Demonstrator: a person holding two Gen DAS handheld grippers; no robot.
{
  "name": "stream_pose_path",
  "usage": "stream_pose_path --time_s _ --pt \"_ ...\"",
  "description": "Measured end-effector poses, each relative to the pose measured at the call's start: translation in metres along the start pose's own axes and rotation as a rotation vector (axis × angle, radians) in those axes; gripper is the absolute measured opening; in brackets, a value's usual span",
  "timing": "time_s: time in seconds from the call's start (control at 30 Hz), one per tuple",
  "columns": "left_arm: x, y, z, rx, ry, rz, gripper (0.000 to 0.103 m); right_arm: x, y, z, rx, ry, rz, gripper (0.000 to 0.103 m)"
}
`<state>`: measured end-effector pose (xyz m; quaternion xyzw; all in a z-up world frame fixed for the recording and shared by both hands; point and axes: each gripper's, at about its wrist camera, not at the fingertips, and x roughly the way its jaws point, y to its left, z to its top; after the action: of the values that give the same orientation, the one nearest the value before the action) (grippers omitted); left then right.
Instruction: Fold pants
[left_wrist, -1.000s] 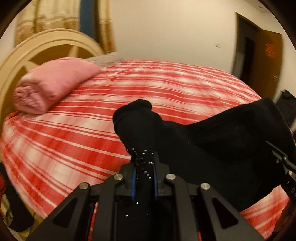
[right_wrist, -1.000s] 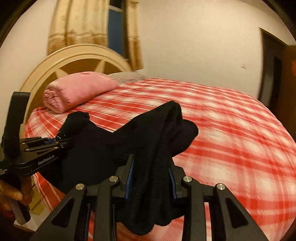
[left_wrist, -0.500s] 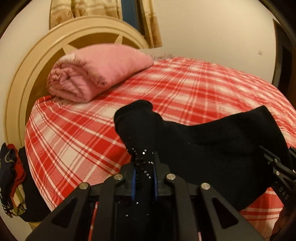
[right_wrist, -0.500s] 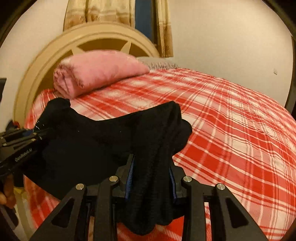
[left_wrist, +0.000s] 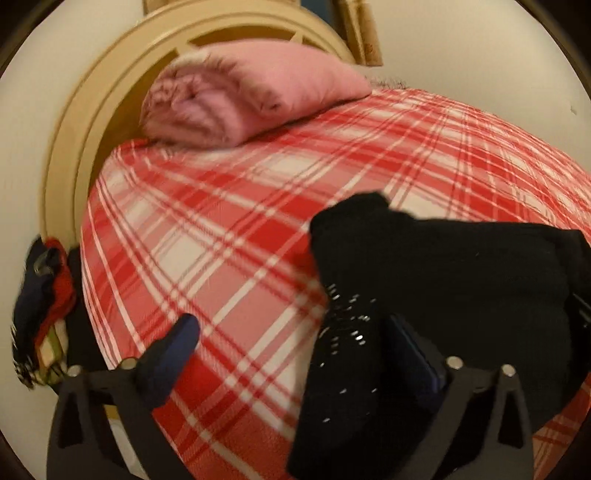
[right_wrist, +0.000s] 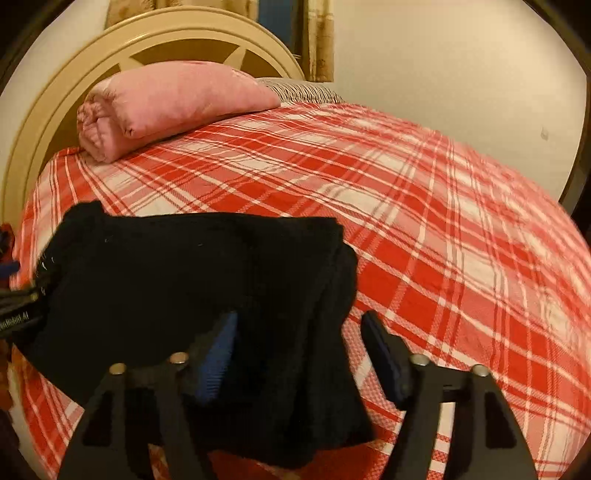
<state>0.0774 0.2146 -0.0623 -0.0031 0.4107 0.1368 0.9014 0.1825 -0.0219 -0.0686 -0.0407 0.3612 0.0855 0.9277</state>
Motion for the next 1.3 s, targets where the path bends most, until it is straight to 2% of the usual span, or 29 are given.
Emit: stream_pose_path --time_s 0.07,0.17,0.33,0.67,0.9,1.0,1.17,1.3 --pt "-0.003 0.007 -0.002 -0.016 0.016 -0.019 0.103 -0.014 -0.008 -0.002 0.062 -0.025 0.014 0.071" --pt "-0.012 0.011 -0.002 -0.021 0.007 -0.001 0.103 -0.043 -0.010 -0.009 0.125 -0.091 -0.020 0.072" --pt "-0.036 0.016 -0.006 -0.032 -0.037 0.004 0.103 -0.084 -0.003 -0.024 0.216 -0.139 0.039 0.072" --pt "-0.101 0.024 -0.014 -0.050 -0.177 -0.035 0.103 -0.159 0.029 -0.042 0.220 -0.277 0.045 0.072" --pt "-0.137 0.015 -0.028 0.033 -0.282 -0.022 0.103 -0.194 0.036 -0.048 0.223 -0.354 0.015 0.075" --pt "-0.146 0.012 -0.031 0.051 -0.301 -0.014 0.103 -0.202 0.035 -0.051 0.235 -0.373 0.013 0.076" --pt "-0.154 0.010 -0.033 0.043 -0.298 -0.042 0.103 -0.212 0.035 -0.053 0.237 -0.400 0.006 0.076" --pt "-0.161 0.007 -0.034 0.050 -0.307 -0.040 0.103 -0.225 0.037 -0.054 0.238 -0.450 -0.018 0.076"
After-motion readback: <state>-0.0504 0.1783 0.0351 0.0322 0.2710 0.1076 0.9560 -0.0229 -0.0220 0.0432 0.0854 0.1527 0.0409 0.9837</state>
